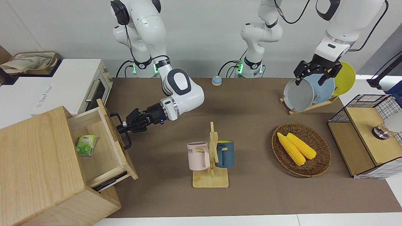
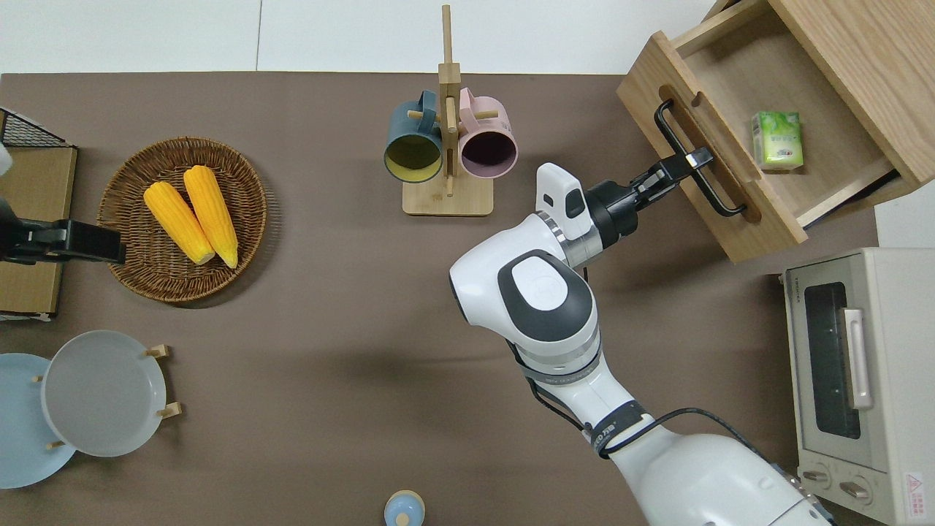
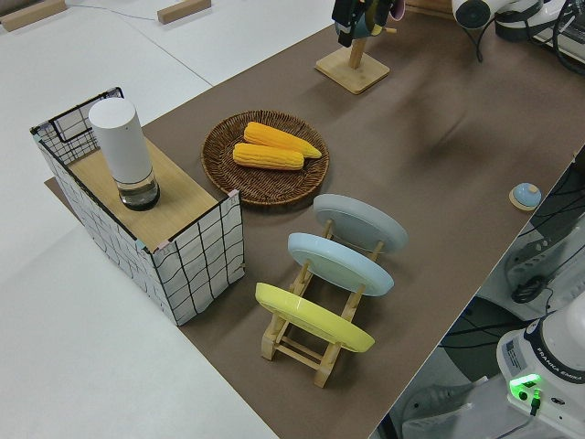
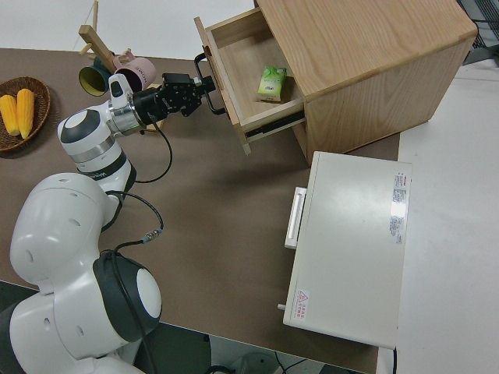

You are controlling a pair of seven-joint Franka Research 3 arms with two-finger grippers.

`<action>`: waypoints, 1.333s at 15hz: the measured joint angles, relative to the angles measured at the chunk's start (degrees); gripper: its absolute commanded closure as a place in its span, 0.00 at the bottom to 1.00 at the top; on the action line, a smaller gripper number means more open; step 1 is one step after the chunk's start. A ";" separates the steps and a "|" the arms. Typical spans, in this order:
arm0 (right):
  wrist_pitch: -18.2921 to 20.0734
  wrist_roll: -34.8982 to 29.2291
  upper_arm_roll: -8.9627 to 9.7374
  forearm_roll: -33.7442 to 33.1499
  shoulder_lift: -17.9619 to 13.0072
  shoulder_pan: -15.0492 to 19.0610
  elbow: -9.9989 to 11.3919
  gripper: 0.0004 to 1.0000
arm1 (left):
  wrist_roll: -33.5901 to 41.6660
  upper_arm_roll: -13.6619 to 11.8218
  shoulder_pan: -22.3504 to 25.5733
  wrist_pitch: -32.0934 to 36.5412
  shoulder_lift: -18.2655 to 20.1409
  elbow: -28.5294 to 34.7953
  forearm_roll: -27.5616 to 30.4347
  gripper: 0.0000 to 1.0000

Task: Slide drawer open with right arm
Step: 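Pull the handle with the right gripper toward the robot, sliding the drawer out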

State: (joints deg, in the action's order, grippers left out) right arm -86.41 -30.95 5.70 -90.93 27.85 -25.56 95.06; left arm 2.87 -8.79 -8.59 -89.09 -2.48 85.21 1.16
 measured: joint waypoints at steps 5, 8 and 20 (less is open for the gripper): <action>2.67 0.00 0.11 2.02 -0.12 -3.74 0.00 0.91 | 0.00 0.00 0.00 0.00 0.00 0.00 0.00 0.00; 4.09 0.00 0.25 3.28 -0.14 -5.88 -0.13 0.91 | 0.00 0.00 0.00 0.00 0.00 0.00 0.00 0.00; 7.23 0.03 0.37 5.89 -0.15 -11.06 -0.46 0.91 | 0.00 0.00 0.00 0.00 0.00 0.00 0.00 0.00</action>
State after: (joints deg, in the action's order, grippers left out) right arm -79.18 -30.92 6.07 -85.04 27.70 -36.62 94.60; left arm 2.87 -8.79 -8.59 -89.09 -2.48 85.21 1.16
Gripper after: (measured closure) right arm 0.819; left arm 0.000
